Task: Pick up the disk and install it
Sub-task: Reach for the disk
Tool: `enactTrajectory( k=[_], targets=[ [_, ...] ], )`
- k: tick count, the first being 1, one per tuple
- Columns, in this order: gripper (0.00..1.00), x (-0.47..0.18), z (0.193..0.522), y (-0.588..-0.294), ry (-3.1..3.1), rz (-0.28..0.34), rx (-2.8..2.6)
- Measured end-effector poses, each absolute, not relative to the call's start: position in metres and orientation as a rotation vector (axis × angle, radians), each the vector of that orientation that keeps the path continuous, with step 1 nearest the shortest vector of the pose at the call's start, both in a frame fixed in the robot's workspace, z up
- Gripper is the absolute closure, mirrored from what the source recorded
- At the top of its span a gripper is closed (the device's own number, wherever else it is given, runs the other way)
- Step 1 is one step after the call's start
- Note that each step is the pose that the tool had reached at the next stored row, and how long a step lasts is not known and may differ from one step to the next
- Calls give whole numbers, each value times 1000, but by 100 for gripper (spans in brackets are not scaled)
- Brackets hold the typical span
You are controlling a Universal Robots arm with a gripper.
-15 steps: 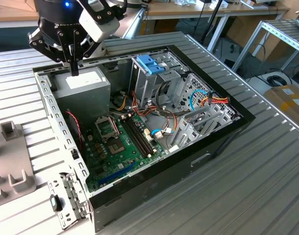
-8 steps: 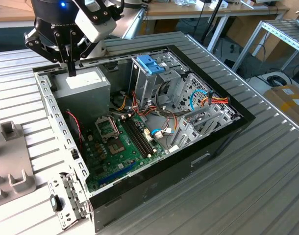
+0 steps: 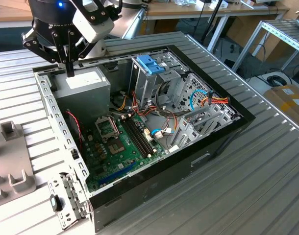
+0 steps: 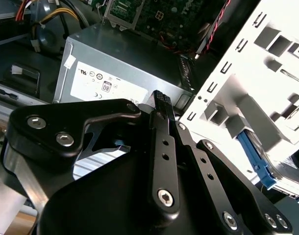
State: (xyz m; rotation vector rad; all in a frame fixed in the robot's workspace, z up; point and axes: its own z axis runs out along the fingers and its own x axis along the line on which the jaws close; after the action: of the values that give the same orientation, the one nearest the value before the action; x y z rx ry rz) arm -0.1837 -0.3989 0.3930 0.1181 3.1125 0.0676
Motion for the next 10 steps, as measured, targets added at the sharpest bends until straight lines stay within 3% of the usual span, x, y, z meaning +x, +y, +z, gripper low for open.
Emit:
enactTrajectory(
  k=[10],
  targets=[
    [90,-189,393,-399,3112,68,118]
  ],
)
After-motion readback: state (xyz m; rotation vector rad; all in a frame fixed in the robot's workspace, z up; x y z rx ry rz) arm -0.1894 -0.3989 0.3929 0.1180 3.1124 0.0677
